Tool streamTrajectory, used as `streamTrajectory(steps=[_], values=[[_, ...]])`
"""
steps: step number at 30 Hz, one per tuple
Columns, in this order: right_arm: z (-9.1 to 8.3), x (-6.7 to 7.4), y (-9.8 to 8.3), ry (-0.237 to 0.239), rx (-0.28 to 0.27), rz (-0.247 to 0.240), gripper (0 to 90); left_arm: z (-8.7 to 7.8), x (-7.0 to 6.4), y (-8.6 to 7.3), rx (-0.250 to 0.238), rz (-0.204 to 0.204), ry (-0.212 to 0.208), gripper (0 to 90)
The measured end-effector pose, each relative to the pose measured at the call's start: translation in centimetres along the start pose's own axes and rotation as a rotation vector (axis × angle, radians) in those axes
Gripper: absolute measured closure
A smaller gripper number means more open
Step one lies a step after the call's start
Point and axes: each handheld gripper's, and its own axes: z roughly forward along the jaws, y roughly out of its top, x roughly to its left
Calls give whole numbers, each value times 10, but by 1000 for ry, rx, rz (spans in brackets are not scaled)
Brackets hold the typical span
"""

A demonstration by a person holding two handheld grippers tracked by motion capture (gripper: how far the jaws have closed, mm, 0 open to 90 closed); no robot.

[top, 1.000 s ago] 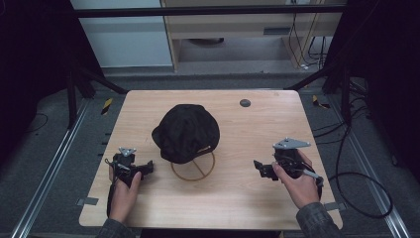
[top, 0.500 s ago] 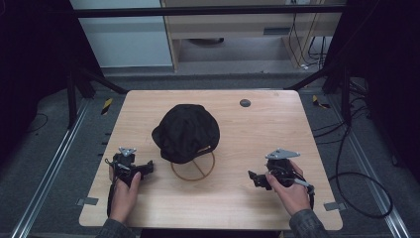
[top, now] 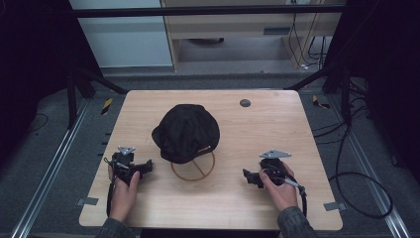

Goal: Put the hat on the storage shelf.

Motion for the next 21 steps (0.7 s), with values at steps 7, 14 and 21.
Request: streamTrajectory(steps=[7,14,21], values=[[13,-1,-2,-27,22,18,99,0,1,0,2,0,1,0],[19,5,-5,-79,17,-25,75,0,1,0,2,-1,2,0],[22,9,-10,-104,5,-90,53,0,0,0,0,-5,5,0]])
